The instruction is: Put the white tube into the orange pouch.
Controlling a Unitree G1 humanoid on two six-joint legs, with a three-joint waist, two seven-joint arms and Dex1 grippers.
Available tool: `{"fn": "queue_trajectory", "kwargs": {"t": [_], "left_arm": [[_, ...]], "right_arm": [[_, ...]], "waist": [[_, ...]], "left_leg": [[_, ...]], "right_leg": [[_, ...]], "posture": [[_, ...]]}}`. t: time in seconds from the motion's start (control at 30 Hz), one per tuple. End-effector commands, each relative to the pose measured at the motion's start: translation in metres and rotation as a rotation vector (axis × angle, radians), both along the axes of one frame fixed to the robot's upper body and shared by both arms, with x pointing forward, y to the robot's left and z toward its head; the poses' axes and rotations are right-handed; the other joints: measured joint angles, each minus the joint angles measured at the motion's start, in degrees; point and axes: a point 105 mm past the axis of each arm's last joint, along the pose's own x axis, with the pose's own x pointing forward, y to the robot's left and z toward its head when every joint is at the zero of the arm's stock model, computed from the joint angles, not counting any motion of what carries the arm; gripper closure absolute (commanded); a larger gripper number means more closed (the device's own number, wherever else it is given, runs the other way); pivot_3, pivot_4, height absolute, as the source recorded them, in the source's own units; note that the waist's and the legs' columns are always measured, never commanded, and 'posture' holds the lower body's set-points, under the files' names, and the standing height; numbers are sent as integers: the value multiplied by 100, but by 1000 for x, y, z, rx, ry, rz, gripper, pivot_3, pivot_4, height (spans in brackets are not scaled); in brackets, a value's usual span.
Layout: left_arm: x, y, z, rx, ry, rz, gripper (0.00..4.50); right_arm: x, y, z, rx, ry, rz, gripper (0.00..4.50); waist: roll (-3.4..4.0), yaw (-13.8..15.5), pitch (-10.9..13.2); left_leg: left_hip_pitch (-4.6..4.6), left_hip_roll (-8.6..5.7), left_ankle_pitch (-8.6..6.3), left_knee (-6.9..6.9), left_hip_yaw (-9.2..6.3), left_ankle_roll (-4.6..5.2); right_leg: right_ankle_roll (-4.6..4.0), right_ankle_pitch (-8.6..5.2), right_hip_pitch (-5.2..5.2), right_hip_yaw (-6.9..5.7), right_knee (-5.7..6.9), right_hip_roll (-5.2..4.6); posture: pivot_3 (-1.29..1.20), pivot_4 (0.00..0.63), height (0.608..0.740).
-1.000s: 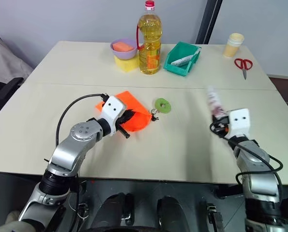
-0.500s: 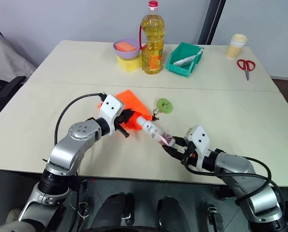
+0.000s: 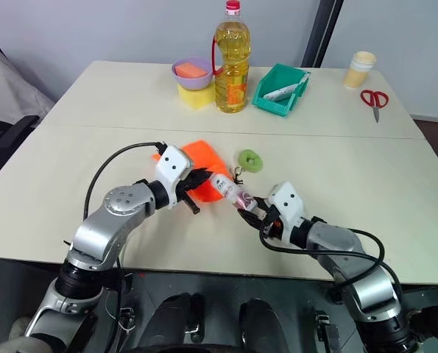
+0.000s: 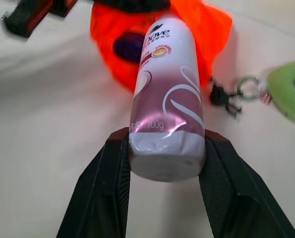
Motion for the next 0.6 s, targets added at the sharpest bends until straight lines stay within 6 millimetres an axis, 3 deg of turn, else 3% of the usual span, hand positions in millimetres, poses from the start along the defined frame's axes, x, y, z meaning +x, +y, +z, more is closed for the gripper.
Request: {"fn": "queue_trajectory", "kwargs": {"t": [0.03, 0.4, 0.6], "left_arm": [[-12, -11, 4, -4, -17, -61, 4500], [-17, -11, 1, 10, 3, -73, 4500], [-15, -6, -1, 23, 9, -65, 4500]], "right_arm": [[9, 17, 10, 21, -55, 6, 2737], [46, 65, 12, 74, -68, -61, 2737], [65, 75, 10, 66, -80, -125, 2737]], "waist": [[0, -16, 0], [0, -22, 0], [0, -33, 0]], "left_leg": [[0, 0, 0, 0, 0, 0], [-2, 0, 0, 0, 1, 0], [-3, -1, 1, 0, 1, -1]], "right_leg": [[0, 0, 0, 0, 0, 0], [0, 0, -3, 0, 1, 0], [0, 1, -5, -1, 1, 0]], "posture": [[0, 150, 737], [0, 150, 737], [0, 150, 737]]}}
